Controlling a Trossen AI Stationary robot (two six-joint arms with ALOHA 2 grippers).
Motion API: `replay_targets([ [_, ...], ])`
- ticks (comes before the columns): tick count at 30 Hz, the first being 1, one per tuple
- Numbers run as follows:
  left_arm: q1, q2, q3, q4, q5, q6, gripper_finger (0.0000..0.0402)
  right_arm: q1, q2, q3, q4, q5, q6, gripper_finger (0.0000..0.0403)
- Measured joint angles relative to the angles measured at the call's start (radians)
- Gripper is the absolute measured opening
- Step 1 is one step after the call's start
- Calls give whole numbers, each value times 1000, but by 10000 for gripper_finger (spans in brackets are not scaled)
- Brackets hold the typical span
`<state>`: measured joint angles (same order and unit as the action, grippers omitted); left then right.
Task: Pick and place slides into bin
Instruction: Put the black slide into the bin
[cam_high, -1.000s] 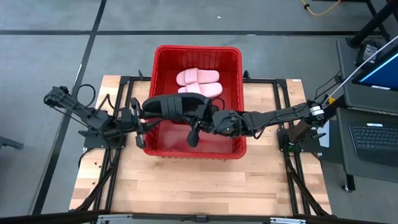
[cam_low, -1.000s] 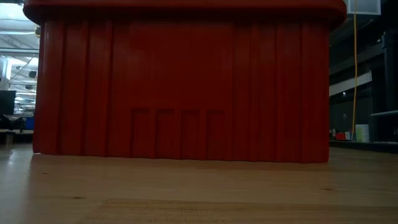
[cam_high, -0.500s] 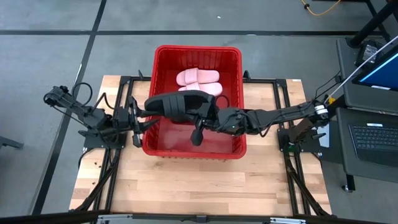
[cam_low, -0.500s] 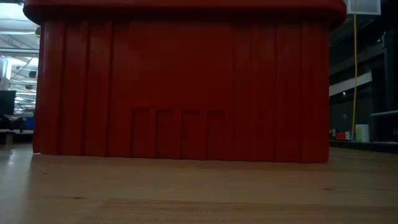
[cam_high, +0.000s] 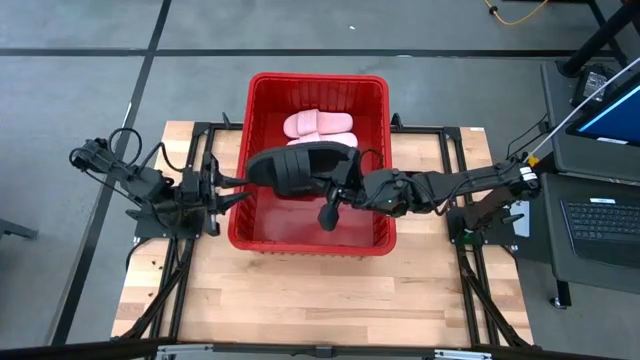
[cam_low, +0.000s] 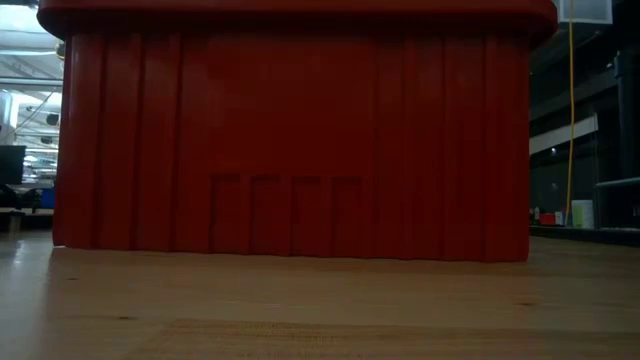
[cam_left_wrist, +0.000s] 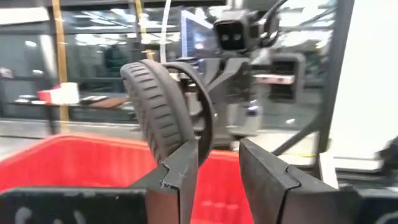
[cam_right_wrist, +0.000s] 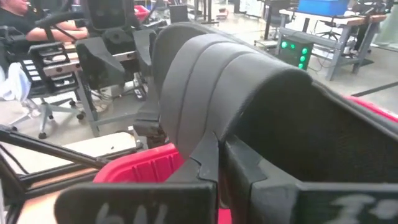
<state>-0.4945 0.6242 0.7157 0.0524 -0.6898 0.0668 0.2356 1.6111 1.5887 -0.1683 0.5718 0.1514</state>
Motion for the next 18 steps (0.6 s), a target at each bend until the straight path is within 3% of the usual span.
replay_targets([
  [5,35,23,0,38,172,-35,112,-1,-30,0,-3,0,-18,10],
  [10,109,109,75,37,275,-13,112,-21,-44,0,-4,14,-30,10],
  [18,160,181,208,-86,321,87,112,-48,-68,-1,-120,2,55,10],
])
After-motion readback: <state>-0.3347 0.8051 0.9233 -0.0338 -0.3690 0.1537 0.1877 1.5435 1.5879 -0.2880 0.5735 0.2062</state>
